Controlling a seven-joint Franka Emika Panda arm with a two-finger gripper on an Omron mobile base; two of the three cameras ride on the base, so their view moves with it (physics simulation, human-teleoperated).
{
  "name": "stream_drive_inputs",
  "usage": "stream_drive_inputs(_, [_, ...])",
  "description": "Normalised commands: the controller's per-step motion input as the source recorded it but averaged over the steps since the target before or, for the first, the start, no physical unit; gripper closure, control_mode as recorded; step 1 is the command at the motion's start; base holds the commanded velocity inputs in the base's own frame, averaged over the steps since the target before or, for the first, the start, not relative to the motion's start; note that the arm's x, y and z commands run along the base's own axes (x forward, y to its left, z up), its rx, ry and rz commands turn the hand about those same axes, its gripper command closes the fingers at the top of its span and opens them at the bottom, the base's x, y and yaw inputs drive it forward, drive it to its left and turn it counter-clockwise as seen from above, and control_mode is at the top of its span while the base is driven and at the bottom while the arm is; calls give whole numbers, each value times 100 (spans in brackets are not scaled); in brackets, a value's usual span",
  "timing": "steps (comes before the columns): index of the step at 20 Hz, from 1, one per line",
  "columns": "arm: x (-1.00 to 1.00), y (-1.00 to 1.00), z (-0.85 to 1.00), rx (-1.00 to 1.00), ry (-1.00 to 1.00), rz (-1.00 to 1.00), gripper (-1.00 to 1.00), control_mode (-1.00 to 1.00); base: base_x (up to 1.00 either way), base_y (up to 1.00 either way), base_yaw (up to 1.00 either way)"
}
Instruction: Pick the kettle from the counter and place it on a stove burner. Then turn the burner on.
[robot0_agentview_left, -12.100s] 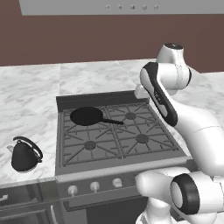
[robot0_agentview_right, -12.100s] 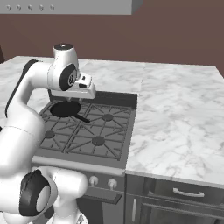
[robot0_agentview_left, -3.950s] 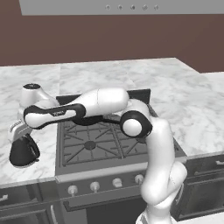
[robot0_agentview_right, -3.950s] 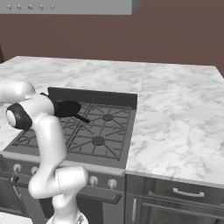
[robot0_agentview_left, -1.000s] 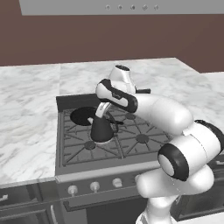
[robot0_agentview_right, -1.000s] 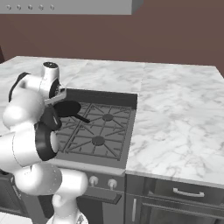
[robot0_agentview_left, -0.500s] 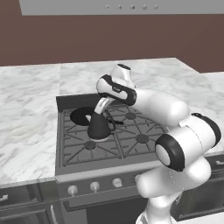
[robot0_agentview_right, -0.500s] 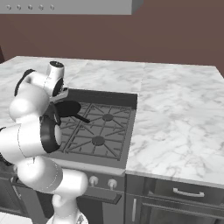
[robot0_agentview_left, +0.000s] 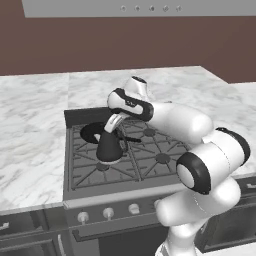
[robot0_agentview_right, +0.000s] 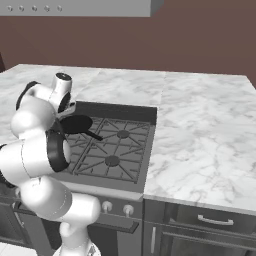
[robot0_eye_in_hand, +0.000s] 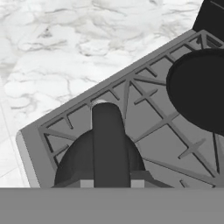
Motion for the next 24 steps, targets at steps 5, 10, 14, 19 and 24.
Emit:
stream_drive_inputs(5, [0,20,-6,1,0,0,100,-100,0,0,0])
stream_drive_inputs(10, [0,0,0,0,0,0,100,-100,0,0,0])
stream_drive_inputs(14, [0,2,-4,0,0,0,100,-100,0,0,0])
stream_drive_inputs(19, [0,2,-6,0,0,0,100,-100,0,0,0])
stream_drive_inputs(24, [0,1,-9,0,0,0,100,-100,0,0,0])
